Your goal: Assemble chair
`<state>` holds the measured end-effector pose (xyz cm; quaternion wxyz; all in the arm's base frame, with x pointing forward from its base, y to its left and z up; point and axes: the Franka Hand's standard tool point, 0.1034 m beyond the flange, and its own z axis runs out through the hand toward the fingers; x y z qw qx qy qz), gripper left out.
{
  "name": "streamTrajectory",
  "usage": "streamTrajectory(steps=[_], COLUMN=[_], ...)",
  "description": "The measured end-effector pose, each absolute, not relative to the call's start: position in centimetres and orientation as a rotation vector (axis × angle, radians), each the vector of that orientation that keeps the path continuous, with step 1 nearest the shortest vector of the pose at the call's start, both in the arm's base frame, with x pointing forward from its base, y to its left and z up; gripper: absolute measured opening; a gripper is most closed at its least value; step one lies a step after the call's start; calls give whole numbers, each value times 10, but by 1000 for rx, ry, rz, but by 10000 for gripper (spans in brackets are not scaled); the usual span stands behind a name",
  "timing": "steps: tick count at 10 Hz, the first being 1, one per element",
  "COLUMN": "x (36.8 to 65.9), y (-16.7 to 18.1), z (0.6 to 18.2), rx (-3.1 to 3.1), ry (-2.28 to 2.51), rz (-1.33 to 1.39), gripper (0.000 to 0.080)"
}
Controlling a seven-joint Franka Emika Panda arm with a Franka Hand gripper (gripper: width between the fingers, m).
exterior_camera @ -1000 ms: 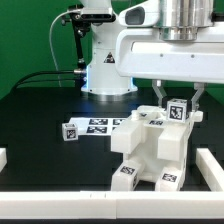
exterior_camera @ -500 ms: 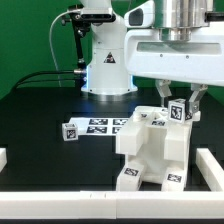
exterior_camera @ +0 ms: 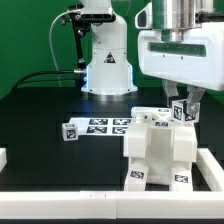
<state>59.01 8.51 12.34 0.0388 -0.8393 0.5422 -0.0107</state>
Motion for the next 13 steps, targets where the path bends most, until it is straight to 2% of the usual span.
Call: streamTrajectory(steps=[1,3,4,5,9,11,13], x=[590,590,592,591,590,592,591], y=[85,85,86,92,98,87,88], z=[123,124,124,124,124,124,123], rx=[-2574,-2675,-2763,-2865,-3025,-3078,-3086], ry=[1662,1495,1328,1097,576,234,139], rz=[-33,-43,-61,-75,-90,-101,-106], gripper=[284,570,570,634,649,649,649])
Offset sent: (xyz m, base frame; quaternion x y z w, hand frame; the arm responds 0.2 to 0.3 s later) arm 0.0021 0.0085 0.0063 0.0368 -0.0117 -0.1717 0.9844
